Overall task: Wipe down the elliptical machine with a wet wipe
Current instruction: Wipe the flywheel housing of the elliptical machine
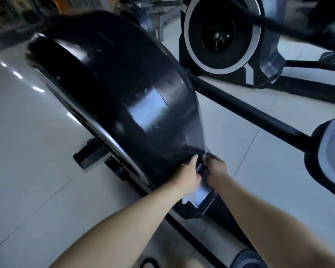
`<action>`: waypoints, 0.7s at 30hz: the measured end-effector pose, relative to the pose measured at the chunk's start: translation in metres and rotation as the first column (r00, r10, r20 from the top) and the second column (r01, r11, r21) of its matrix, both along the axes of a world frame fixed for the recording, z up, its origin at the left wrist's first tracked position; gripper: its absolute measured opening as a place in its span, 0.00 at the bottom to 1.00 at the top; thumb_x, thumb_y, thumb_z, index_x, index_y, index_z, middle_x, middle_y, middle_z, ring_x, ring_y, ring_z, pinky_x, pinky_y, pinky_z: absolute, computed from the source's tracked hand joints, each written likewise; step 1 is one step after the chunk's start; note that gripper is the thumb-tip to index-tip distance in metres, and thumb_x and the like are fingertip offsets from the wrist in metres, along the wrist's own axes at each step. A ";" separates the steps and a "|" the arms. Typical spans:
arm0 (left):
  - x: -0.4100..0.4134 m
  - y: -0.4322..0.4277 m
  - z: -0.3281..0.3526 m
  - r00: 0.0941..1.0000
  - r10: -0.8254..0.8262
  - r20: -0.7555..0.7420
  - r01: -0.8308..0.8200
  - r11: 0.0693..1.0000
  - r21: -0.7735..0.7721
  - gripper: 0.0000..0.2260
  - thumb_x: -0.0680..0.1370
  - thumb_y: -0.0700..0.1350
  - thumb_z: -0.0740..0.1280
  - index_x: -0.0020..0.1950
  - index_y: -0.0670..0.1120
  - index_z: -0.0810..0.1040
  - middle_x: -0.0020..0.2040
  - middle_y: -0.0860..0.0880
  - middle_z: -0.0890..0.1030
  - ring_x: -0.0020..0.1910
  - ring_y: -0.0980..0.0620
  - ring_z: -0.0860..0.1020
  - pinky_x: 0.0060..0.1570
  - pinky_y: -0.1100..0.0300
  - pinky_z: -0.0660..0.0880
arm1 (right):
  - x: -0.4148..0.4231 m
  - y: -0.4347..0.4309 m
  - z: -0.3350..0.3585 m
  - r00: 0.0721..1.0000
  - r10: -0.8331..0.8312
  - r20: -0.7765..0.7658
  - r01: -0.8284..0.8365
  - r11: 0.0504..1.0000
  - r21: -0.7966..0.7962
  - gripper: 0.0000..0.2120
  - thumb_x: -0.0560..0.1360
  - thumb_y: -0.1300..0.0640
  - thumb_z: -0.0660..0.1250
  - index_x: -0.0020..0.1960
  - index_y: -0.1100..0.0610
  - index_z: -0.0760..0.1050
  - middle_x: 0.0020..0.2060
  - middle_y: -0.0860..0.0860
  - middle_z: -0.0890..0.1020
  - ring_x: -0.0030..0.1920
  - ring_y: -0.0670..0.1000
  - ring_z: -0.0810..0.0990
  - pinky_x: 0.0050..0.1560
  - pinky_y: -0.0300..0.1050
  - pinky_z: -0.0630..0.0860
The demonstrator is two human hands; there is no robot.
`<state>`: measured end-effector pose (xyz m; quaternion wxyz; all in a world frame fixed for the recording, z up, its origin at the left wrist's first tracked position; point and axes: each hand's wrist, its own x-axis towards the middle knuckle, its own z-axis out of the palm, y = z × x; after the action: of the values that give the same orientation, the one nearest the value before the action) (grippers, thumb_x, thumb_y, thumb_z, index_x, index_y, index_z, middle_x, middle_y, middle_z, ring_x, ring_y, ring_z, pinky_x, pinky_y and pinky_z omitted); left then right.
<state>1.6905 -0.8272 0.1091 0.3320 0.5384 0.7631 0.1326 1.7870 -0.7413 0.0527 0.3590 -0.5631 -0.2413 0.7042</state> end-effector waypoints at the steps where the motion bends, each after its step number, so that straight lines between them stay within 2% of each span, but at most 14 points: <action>1: -0.001 0.006 0.008 1.000 -0.004 0.013 0.004 1.000 -0.006 0.33 0.79 0.42 0.61 0.83 0.53 0.53 0.62 0.42 0.81 0.59 0.43 0.80 0.62 0.48 0.77 | -0.002 0.005 0.013 0.999 -0.019 -0.049 0.018 1.000 -0.022 0.09 0.80 0.71 0.61 0.46 0.62 0.76 0.32 0.56 0.76 0.25 0.53 0.77 0.25 0.41 0.76; 3: -0.003 0.013 0.027 0.999 -0.027 0.018 0.028 0.999 -0.024 0.33 0.80 0.43 0.61 0.83 0.53 0.52 0.66 0.41 0.80 0.63 0.42 0.78 0.65 0.49 0.75 | -0.007 0.015 0.039 0.993 -0.027 -0.111 0.027 1.000 0.007 0.15 0.81 0.72 0.57 0.40 0.58 0.71 0.30 0.54 0.74 0.26 0.50 0.76 0.26 0.38 0.74; 5: -0.007 0.013 0.048 0.998 -0.055 -0.006 0.055 0.998 -0.015 0.33 0.81 0.43 0.61 0.83 0.51 0.52 0.66 0.40 0.79 0.63 0.41 0.78 0.63 0.50 0.74 | -0.019 0.027 0.070 0.997 -0.008 -0.080 0.013 0.998 0.062 0.15 0.82 0.68 0.57 0.40 0.58 0.74 0.32 0.52 0.79 0.36 0.51 0.78 0.36 0.39 0.76; 7: -0.014 0.009 0.073 0.993 -0.114 -0.030 0.113 0.993 -0.016 0.31 0.82 0.44 0.61 0.83 0.48 0.53 0.64 0.37 0.80 0.61 0.38 0.79 0.60 0.50 0.76 | -0.032 0.041 0.105 0.999 -0.018 -0.034 0.022 0.992 0.125 0.11 0.82 0.64 0.58 0.51 0.61 0.80 0.47 0.54 0.85 0.53 0.53 0.81 0.54 0.43 0.78; 8: -0.018 0.007 0.085 0.991 -0.133 -0.025 0.132 0.991 -0.023 0.30 0.82 0.43 0.61 0.83 0.47 0.54 0.64 0.36 0.79 0.61 0.38 0.79 0.60 0.50 0.76 | -0.039 0.049 0.115 1.000 -0.021 -0.018 0.023 0.989 0.148 0.13 0.81 0.62 0.60 0.59 0.61 0.81 0.56 0.55 0.85 0.60 0.53 0.81 0.63 0.47 0.76; 10: -0.026 0.003 0.111 0.991 -0.136 -0.008 0.136 0.990 -0.031 0.29 0.82 0.43 0.60 0.83 0.48 0.55 0.65 0.38 0.79 0.62 0.38 0.78 0.61 0.52 0.75 | -0.047 0.060 0.135 1.000 0.010 -0.025 -0.006 0.987 0.160 0.19 0.77 0.59 0.63 0.66 0.59 0.79 0.64 0.54 0.82 0.67 0.53 0.78 0.73 0.51 0.71; 15: -0.052 -0.013 0.186 0.994 -0.081 0.077 0.086 0.994 -0.061 0.28 0.81 0.43 0.60 0.81 0.52 0.57 0.60 0.47 0.83 0.59 0.45 0.80 0.61 0.50 0.76 | -0.068 0.030 0.249 0.997 0.032 0.070 -0.042 0.987 0.154 0.20 0.82 0.66 0.59 0.71 0.55 0.77 0.66 0.46 0.80 0.68 0.47 0.75 0.73 0.43 0.67; 18: -0.075 -0.013 0.236 0.994 -0.070 0.086 0.074 0.997 -0.038 0.25 0.81 0.44 0.60 0.79 0.51 0.61 0.54 0.50 0.84 0.55 0.48 0.81 0.58 0.53 0.77 | -0.089 0.020 0.296 0.992 0.041 0.121 -0.061 0.984 0.168 0.21 0.82 0.66 0.60 0.72 0.53 0.76 0.66 0.43 0.77 0.65 0.44 0.75 0.66 0.36 0.67; 21: -0.101 -0.012 0.279 0.994 -0.044 0.099 0.046 0.999 -0.017 0.21 0.82 0.44 0.61 0.76 0.50 0.66 0.56 0.47 0.84 0.58 0.47 0.81 0.58 0.54 0.76 | -0.108 0.015 0.338 0.984 0.069 0.167 -0.096 0.982 0.163 0.21 0.83 0.65 0.60 0.73 0.52 0.75 0.65 0.42 0.77 0.60 0.41 0.76 0.59 0.29 0.69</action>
<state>1.5900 -0.8388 0.3881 0.3773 0.5449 0.7348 0.1443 1.6788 -0.7264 0.3911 0.3555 -0.5748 -0.3520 0.6476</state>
